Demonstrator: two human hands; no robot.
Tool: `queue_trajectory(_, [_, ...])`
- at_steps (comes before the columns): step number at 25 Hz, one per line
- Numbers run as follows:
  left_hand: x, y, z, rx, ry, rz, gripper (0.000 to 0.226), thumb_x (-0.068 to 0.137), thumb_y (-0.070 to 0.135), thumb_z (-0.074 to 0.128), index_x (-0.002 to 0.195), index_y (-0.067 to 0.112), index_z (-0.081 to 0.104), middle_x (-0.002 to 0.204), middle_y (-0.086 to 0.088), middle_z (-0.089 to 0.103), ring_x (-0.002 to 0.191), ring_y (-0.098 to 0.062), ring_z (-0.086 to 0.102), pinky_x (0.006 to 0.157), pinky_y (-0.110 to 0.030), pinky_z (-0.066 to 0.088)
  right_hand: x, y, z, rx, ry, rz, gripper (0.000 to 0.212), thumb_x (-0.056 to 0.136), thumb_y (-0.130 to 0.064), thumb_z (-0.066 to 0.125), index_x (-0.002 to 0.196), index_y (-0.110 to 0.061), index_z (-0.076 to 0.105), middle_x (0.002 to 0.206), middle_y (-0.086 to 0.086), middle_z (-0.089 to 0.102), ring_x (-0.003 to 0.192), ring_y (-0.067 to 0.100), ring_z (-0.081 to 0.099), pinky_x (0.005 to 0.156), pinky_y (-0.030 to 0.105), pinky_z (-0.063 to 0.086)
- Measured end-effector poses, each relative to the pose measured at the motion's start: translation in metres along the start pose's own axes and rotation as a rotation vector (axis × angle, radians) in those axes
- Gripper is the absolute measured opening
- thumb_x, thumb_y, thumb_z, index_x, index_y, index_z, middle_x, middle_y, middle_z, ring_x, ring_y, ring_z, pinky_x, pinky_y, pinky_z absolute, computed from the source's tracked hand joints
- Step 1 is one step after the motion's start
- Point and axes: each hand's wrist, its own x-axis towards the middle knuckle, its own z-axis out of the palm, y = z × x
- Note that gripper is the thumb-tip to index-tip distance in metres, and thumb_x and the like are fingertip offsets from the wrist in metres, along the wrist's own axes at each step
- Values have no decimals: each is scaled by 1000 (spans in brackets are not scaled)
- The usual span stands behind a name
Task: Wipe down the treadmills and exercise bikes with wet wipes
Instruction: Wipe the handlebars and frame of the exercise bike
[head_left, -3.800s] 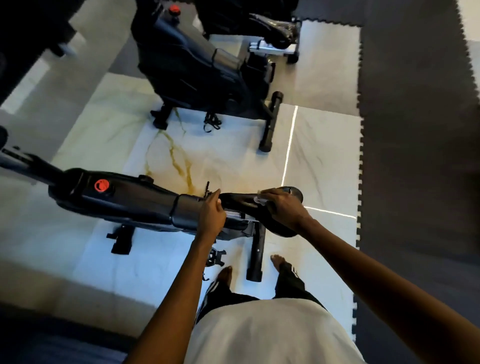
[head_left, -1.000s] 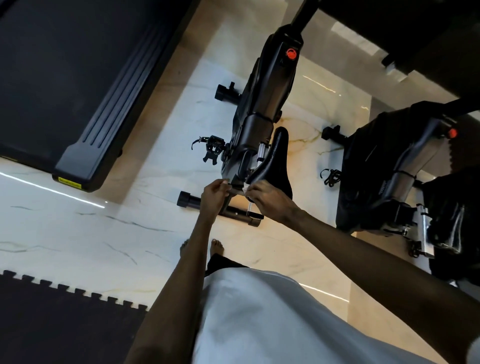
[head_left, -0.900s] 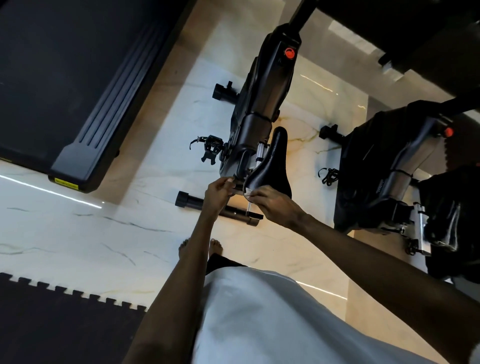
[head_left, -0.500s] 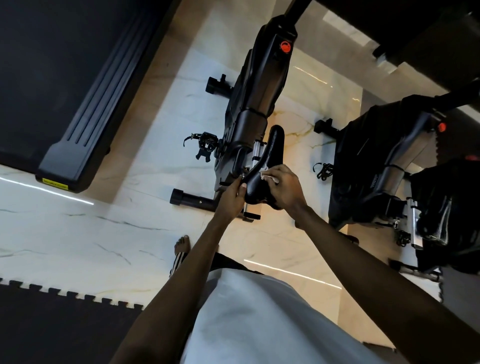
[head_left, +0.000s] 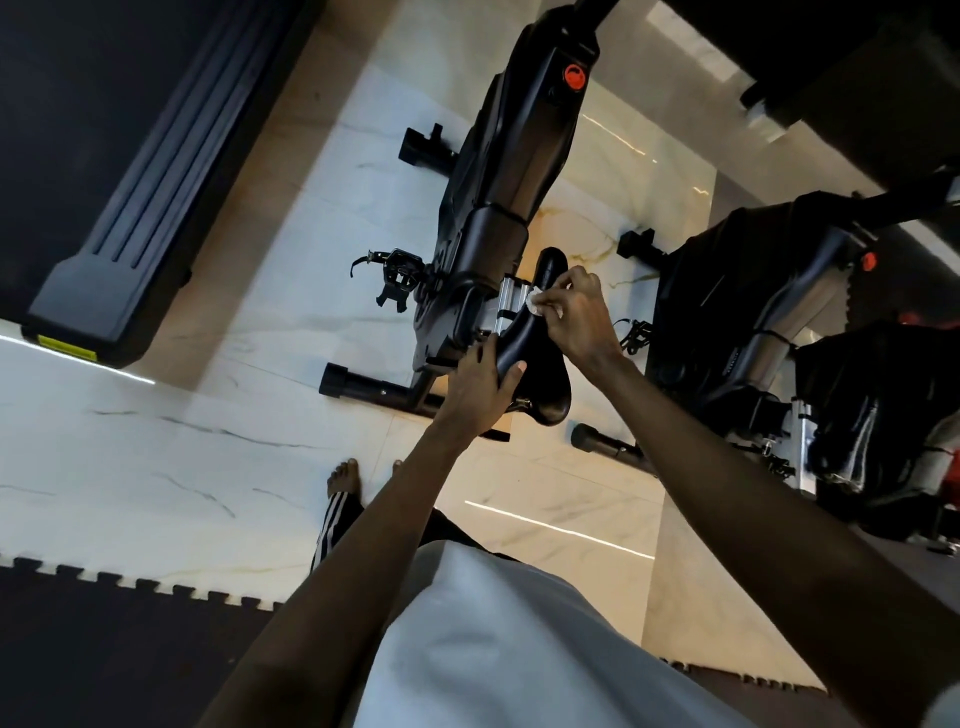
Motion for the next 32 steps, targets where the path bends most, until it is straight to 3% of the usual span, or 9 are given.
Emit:
queue_trajectory(3, [-1,-3,1,-1,18,10,69,102,52,46,154,9,30,142,-22,46,127,-37,47,102,-49,39,-9,-8,4,112,-16,109,23,97,-19,62,113,-10,75,109,7,56,100,22,57,89,37,52])
queue_trajectory(5, [-1,-3,2,-6,18,5,68,102,52,46,154,10,30,142,-21,47,127,-36,47,101,-47,39,-17,-12,7,88,-65,84,29,98,-26,62,119,-9,72,117,8,56,111,23,53,98,34,48])
queue_trajectory(8, [1,-2,2,0,14,1,71,101,55,45,154,9,30,141,-22,47,126,-36,48,100,-49,40,-10,-7,0,15,-103,-28,27,102,-22,56,121,-8,70,122,12,57,119,26,50,100,36,46])
queue_trajectory(11, [2,-5,3,38,20,0,73,102,56,43,155,8,29,143,-22,46,127,-37,48,102,-52,42,11,-6,-1,-28,-76,18,25,101,-15,54,118,-6,71,119,12,60,116,27,53,97,37,48])
queue_trajectory(16, [10,23,7,265,19,-13,66,103,42,39,154,3,26,152,-21,39,135,-39,42,107,-52,35,9,0,-3,-148,-226,-243,25,96,-3,57,117,-4,71,121,15,62,112,32,54,96,41,50])
queue_trajectory(21, [13,27,15,321,119,-7,65,104,53,34,152,9,33,143,-19,50,127,-37,50,99,-50,47,40,15,-9,-38,-90,33,26,100,-13,54,118,-11,73,119,9,63,116,27,55,94,39,49])
queue_trajectory(23, [14,25,17,327,140,-17,67,103,56,34,151,9,35,142,-18,51,125,-37,52,97,-49,49,31,9,-1,-36,-76,0,27,99,-11,53,117,-9,73,118,9,63,115,27,55,95,40,49])
queue_trajectory(27, [17,27,18,329,143,-29,68,102,57,34,151,10,36,142,-18,52,124,-37,52,96,-49,49,9,21,-4,-76,-179,-265,31,94,0,57,122,-6,69,123,12,61,116,29,53,94,37,49])
queue_trajectory(32, [20,25,21,343,157,-39,68,102,57,33,153,12,34,141,-18,52,125,-37,52,95,-50,49,66,30,-3,-93,-132,-150,28,91,3,58,112,-7,73,113,13,64,110,33,54,88,38,47])
